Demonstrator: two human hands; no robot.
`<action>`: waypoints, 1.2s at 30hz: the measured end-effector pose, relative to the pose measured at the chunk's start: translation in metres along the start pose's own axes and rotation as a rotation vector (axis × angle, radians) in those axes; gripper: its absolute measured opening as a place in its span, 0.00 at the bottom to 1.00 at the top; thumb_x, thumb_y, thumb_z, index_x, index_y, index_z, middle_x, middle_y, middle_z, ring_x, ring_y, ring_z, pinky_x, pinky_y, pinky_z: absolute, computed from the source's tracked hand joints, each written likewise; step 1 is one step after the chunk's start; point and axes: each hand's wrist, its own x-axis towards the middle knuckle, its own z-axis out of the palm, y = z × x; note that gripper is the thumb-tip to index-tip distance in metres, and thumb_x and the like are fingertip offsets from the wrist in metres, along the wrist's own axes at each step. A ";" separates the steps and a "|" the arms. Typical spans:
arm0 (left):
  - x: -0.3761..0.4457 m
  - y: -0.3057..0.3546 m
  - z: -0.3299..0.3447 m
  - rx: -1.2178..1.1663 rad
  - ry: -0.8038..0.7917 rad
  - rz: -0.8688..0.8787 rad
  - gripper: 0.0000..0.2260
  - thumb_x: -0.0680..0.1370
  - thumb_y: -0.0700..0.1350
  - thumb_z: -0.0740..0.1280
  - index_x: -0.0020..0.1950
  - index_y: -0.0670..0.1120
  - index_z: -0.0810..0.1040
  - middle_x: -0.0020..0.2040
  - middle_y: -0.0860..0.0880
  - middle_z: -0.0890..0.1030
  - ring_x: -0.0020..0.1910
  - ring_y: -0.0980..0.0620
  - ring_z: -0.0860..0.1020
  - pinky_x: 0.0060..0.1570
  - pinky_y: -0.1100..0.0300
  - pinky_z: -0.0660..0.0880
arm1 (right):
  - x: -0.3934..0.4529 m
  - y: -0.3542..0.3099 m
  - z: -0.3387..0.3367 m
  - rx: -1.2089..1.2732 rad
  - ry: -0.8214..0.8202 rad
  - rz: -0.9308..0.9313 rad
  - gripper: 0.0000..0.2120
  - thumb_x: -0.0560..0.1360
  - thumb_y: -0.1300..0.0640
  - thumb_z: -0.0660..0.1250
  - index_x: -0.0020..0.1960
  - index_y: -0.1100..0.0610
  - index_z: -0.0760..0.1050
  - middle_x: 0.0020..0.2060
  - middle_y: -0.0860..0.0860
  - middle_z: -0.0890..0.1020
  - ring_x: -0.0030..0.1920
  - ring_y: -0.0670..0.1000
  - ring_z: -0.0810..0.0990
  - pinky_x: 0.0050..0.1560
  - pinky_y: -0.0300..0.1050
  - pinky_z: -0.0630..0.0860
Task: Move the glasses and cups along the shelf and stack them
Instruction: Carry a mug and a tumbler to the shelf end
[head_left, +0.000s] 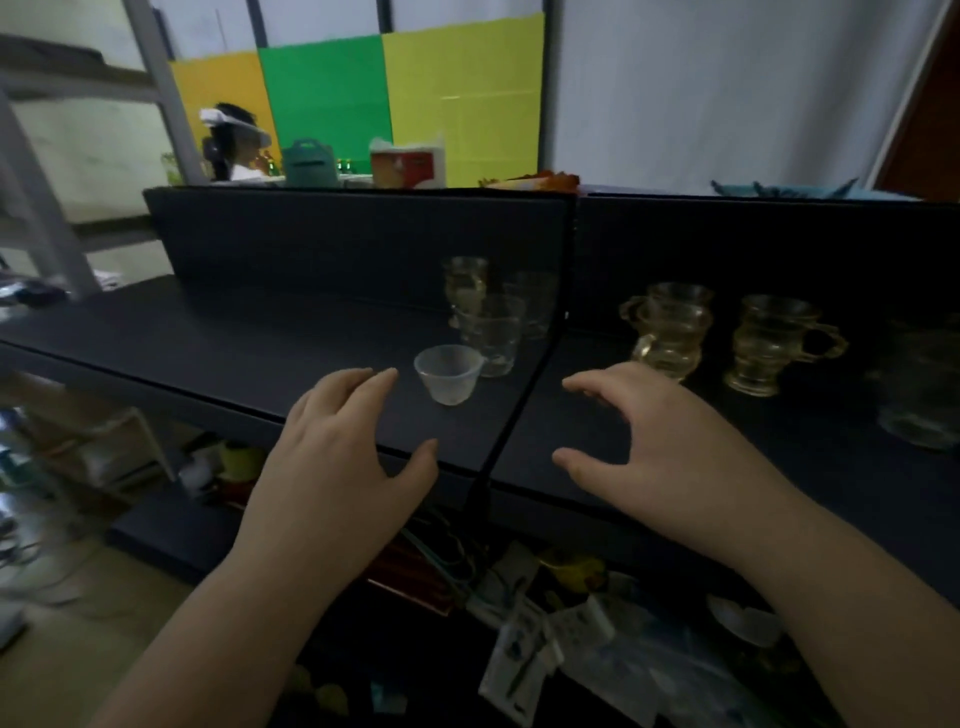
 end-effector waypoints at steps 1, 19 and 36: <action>0.005 -0.007 0.002 -0.002 0.006 -0.005 0.32 0.73 0.61 0.65 0.75 0.52 0.64 0.71 0.54 0.67 0.70 0.53 0.63 0.65 0.58 0.63 | 0.012 -0.002 0.003 -0.005 0.003 -0.006 0.29 0.73 0.38 0.69 0.71 0.40 0.67 0.63 0.36 0.70 0.62 0.38 0.69 0.56 0.34 0.66; 0.163 -0.102 0.050 -0.134 -0.078 0.110 0.33 0.72 0.63 0.62 0.75 0.54 0.63 0.70 0.57 0.66 0.69 0.55 0.65 0.65 0.59 0.64 | 0.178 -0.016 0.044 -0.211 0.016 0.104 0.38 0.71 0.29 0.61 0.75 0.46 0.62 0.68 0.46 0.69 0.67 0.49 0.68 0.63 0.46 0.70; 0.323 -0.091 0.123 -0.372 -0.510 0.261 0.41 0.71 0.59 0.71 0.78 0.56 0.53 0.76 0.47 0.58 0.69 0.47 0.67 0.56 0.60 0.66 | 0.207 -0.028 0.080 -0.137 0.121 0.525 0.45 0.61 0.28 0.71 0.71 0.51 0.70 0.52 0.42 0.71 0.50 0.44 0.75 0.50 0.41 0.73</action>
